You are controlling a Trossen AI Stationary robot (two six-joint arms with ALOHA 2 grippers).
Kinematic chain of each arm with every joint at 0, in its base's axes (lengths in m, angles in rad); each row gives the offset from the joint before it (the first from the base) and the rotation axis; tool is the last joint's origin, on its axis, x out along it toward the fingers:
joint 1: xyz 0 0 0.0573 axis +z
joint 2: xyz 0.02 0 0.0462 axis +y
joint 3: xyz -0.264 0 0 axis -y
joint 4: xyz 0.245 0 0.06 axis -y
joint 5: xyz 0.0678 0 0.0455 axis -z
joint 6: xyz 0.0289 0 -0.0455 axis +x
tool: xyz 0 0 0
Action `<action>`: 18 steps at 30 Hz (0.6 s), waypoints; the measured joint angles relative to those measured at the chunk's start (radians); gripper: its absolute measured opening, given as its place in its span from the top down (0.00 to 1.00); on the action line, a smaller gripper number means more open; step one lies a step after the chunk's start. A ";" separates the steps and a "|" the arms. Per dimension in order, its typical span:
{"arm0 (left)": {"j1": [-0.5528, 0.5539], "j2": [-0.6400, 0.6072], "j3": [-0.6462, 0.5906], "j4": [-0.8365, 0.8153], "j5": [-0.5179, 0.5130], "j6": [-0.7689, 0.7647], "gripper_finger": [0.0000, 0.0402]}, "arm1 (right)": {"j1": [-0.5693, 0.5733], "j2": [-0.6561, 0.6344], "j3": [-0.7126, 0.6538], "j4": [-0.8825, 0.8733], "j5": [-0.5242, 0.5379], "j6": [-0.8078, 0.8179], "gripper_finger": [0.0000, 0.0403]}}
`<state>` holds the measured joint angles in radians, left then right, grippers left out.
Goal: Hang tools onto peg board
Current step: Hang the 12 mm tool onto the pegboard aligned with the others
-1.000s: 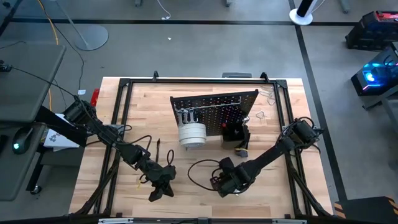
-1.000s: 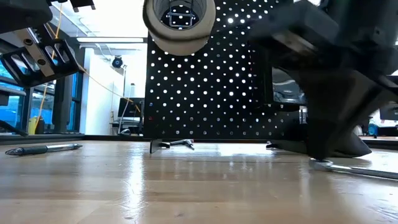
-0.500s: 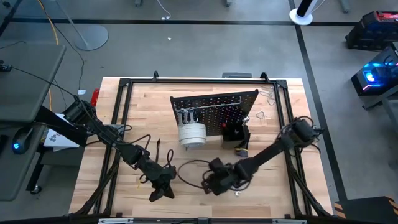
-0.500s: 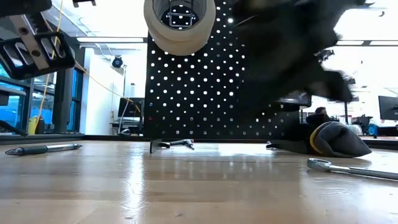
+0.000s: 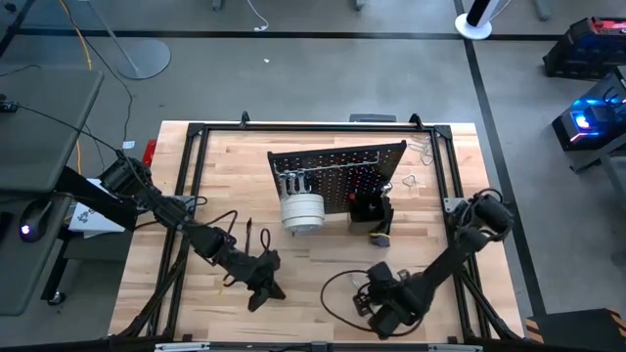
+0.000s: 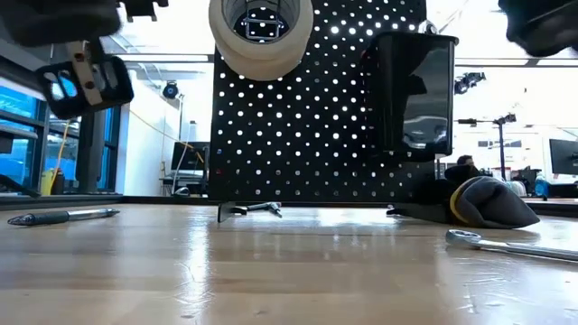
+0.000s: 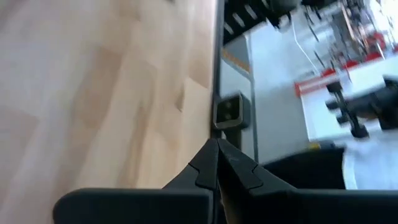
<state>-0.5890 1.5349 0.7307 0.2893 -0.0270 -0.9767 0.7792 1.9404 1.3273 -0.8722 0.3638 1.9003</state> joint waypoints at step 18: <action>-0.088 0.031 0.000 0.051 -0.117 -0.103 1.00 | -0.130 0.111 -0.002 0.311 0.056 -0.128 1.00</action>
<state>-0.6769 1.5655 0.7308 0.3401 -0.1436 -1.0798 0.6493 2.0514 1.3254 -0.5610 0.4200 1.7720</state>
